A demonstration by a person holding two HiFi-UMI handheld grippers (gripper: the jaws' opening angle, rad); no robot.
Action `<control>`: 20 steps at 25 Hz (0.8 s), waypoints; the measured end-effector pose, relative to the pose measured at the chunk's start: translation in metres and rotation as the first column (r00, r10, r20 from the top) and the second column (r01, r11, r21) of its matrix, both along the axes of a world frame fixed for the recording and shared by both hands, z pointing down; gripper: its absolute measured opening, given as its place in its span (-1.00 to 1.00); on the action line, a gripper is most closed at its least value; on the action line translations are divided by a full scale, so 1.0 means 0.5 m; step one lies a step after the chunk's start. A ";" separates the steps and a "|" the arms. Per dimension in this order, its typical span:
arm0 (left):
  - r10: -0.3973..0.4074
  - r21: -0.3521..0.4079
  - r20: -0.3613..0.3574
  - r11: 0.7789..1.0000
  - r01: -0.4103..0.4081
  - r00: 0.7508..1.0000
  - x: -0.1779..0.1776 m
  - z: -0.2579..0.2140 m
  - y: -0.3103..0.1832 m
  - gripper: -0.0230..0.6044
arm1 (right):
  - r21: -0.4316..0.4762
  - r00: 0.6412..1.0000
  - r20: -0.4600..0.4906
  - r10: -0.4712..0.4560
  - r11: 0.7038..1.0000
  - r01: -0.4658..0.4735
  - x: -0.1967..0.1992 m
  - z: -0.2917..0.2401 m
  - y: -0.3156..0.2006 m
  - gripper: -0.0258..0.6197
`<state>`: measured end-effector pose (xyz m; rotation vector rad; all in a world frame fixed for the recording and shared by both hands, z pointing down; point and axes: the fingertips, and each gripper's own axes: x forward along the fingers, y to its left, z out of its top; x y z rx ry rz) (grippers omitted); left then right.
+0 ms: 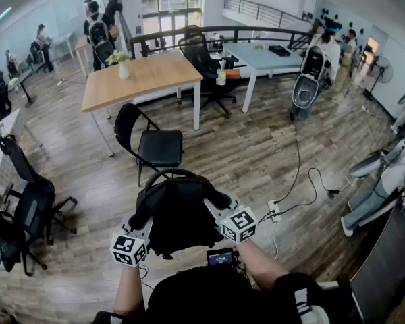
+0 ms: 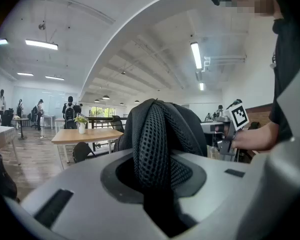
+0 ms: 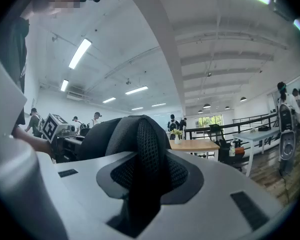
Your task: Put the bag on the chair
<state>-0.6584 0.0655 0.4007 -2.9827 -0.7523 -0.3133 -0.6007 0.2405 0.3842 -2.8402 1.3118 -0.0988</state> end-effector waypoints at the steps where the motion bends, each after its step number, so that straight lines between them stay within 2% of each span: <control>1: 0.002 0.000 0.003 1.000 -0.002 1.000 -0.004 0.000 -0.002 -0.59 | -0.001 1.000 0.004 -0.001 1.000 0.001 -0.005 0.001 -0.001 -0.55; 20: -0.002 0.000 -0.004 1.000 0.002 1.000 -0.048 -0.013 0.015 -0.59 | 0.010 1.000 -0.009 0.005 1.000 -0.005 -0.052 -0.011 0.018 -0.53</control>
